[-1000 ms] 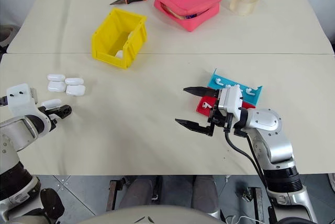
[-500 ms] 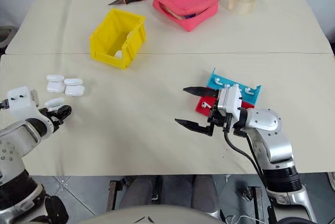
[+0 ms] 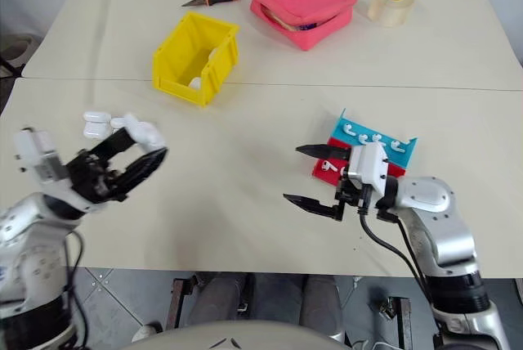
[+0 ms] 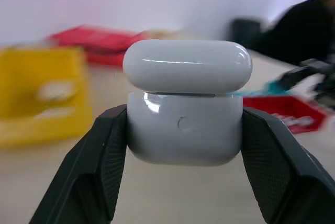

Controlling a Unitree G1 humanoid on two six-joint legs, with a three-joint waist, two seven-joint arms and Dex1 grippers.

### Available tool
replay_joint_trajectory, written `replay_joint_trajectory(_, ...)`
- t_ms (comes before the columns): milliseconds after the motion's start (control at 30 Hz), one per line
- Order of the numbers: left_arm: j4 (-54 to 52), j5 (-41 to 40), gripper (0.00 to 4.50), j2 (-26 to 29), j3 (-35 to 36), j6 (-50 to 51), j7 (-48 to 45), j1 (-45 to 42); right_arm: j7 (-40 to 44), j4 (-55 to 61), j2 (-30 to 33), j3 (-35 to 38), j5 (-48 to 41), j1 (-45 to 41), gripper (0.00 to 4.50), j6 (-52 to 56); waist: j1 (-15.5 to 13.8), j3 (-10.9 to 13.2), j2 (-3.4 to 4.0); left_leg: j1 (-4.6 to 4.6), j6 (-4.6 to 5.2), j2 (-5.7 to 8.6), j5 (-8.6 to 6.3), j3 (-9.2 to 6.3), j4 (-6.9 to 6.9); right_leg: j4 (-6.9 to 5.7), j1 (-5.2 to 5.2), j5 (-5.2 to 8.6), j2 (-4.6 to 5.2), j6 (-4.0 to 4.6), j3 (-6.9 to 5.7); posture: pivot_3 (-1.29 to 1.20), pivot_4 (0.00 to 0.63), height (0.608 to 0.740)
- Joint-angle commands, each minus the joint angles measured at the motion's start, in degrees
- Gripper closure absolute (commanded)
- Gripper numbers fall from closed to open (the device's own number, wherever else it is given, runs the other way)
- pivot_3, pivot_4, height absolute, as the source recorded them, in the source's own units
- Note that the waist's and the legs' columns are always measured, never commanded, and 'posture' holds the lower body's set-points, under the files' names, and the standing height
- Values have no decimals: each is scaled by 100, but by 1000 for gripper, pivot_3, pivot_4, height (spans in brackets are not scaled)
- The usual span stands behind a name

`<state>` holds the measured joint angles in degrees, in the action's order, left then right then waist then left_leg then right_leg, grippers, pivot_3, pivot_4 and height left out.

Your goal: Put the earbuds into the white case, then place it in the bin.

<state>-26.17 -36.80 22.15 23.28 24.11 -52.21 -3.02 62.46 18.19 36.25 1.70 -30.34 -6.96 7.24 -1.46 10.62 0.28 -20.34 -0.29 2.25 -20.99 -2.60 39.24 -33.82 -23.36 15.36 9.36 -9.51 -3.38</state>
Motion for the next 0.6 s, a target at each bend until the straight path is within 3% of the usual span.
replay_joint_trajectory(33, 499, 34, 1697, -273, -839, -660, -545, -446, -246, 540, 291, 692, -97, 450, 0, 73, 3, -1, 3, 0, 2, -1, -1, 2, 0, 0, -1, 0, 0, 0, -1, 0, 150, 740)
replay_joint_trajectory(200, 2157, 537, 1697, -1200, -2136, -2191, -1693, -1299, -878, 1059, 343, 2194, 5, 1900, 0, 91, -124, -5, -8, -5, 9, 5, -2, 10, 4, 8, 5, -4, 0, -7, -10, 0, 150, 740)
replay_joint_trajectory(433, 3631, 477, 1697, -2178, -2640, -3191, -2389, -2095, -1185, 1227, 116, 3553, 125, 3547, 0, 112, -97, -7, -7, 1, 22, -2, -3, 39, 7, 11, 9, -10, 0, -19, -5, 0, 150, 740)
replay_joint_trajectory(600, 3778, 380, 1697, -2579, -2874, -3310, -2603, -2105, -1133, 1309, 193, 3889, 107, 4026, 0, 220, -60, -6, -7, 6, 32, -1, -7, 41, 7, 24, 20, -13, 0, -24, -1, 0, 150, 740)
